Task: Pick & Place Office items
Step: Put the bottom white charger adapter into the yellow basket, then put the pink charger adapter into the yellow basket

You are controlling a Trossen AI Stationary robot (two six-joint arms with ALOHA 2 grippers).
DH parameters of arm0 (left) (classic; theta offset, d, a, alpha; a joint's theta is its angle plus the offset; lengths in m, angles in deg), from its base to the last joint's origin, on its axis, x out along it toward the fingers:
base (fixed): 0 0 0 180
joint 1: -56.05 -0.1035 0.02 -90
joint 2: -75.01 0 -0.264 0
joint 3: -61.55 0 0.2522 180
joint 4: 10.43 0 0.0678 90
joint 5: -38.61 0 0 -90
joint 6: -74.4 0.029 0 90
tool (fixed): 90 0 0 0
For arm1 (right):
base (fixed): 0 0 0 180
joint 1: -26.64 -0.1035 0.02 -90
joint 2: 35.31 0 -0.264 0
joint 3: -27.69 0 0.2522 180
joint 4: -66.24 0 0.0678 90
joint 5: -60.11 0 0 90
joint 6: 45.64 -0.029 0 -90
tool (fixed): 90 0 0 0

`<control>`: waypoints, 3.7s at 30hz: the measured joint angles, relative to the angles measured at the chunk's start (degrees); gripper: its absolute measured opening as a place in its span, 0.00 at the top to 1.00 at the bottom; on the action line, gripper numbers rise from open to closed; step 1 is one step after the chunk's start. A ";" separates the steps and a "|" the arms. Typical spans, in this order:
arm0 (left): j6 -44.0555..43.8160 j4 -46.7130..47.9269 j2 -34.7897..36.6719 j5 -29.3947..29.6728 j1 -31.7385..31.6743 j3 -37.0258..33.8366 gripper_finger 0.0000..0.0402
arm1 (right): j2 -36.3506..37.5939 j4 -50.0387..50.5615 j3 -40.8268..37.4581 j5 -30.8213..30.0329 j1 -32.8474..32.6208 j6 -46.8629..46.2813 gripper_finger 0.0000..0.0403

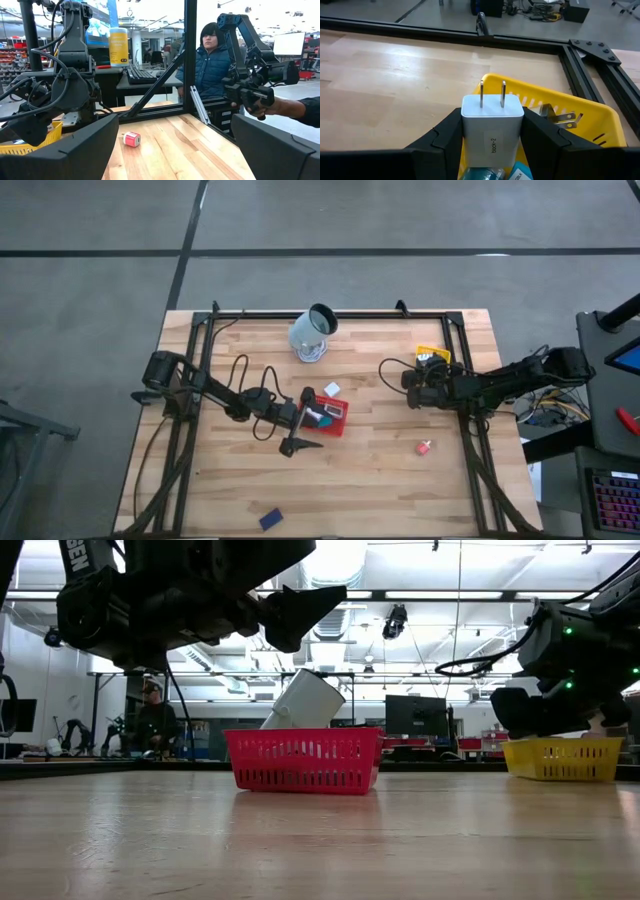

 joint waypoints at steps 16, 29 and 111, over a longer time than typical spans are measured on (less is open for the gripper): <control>0.40 0.04 0.00 -0.14 0.00 0.00 0.02 | 0.15 0.00 0.64 1.10 0.09 -0.53 0.26; 0.48 0.68 0.00 -0.14 0.00 0.00 0.02 | 0.15 0.33 8.92 -0.93 -0.72 10.74 0.29; 7.56 24.06 0.22 5.19 2.75 7.23 0.02 | -2.57 35.86 30.42 58.28 -40.81 34.27 0.39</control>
